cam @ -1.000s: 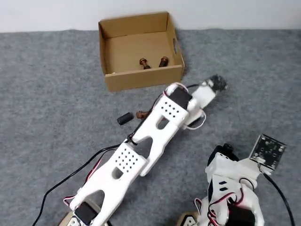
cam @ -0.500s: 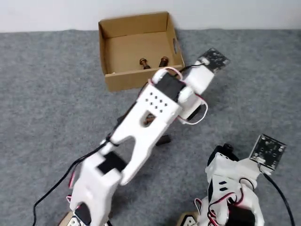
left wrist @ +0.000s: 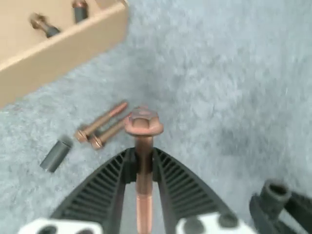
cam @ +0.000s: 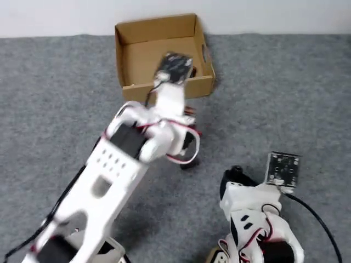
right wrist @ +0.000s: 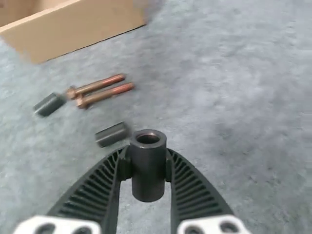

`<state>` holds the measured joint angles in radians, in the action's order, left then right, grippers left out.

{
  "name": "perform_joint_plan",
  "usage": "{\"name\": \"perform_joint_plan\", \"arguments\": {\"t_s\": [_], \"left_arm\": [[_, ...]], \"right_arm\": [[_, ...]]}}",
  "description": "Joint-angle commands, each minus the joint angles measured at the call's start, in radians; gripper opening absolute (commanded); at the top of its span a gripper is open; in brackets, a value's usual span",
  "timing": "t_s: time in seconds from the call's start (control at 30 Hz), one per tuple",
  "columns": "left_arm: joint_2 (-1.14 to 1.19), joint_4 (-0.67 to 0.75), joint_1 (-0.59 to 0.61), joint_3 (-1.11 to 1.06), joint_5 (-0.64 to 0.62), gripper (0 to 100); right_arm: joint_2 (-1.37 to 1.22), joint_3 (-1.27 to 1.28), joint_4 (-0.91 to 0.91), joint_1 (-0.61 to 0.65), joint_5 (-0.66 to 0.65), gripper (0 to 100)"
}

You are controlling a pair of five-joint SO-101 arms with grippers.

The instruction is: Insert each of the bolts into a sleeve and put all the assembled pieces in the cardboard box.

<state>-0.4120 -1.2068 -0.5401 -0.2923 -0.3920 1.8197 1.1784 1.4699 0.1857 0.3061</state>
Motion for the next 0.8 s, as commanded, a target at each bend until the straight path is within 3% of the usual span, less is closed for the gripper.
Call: {"name": "perform_joint_plan", "arguments": {"t_s": [0.0, 0.17, 0.23, 0.57, 0.77], "left_arm": [[-0.275, 0.262, 0.017, -0.255, -0.009, 0], [-0.577, 0.595, 0.015, -0.584, -0.009, 0], [-0.678, 0.667, 0.012, -0.687, -0.012, 0], [-1.005, 0.674, 0.008, -0.806, -0.206, 0], [-1.102, 0.598, 0.008, -0.806, -0.216, 0]], "right_arm": [[-0.005, -0.052, -0.013, 0.044, 0.009, 0.8], [-0.005, -0.052, -0.033, 0.114, 0.012, 0.8], [-0.005, -0.049, -0.079, 0.153, 0.009, 0.8], [-0.008, 0.018, -0.236, 0.387, -0.066, 0.8], [-0.008, 0.087, -0.377, 0.487, -0.158, 0.8]]}}
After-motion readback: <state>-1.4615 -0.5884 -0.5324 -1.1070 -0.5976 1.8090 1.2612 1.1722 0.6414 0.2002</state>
